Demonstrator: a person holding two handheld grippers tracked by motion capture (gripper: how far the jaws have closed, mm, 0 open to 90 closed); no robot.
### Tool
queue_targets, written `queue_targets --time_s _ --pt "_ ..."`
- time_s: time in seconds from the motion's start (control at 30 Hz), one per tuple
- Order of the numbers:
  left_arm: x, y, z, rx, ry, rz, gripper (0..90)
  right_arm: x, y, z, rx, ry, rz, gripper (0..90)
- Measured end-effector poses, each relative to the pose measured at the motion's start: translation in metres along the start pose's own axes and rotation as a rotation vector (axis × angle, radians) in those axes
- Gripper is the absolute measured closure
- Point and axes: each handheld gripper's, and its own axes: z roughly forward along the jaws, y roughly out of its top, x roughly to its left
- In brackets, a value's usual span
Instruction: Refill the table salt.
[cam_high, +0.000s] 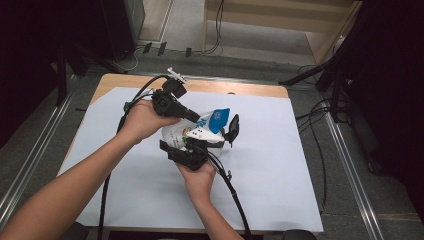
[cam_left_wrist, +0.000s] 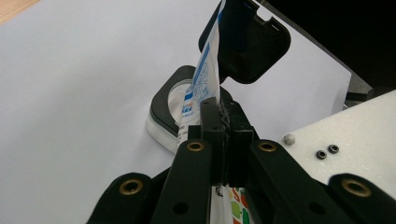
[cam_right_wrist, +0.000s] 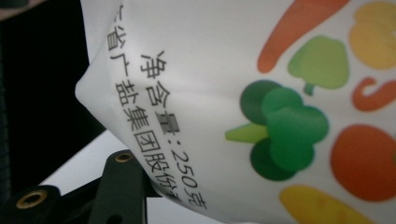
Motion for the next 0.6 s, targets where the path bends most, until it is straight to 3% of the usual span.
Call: queue_targets --time_s 0.2,0.6 --pt "0.0004 -0.0004 -0.0001 -0.001 0.0 -0.003 90.0 0.0002 -0.0002 0.0005 0.014 -0.021 -0.021 52.0" --pt "-0.0007 0.0011 -0.0003 -0.002 -0.001 -0.001 90.0 0.0013 0.0018 0.0002 -0.005 0.01 0.026 52.0"
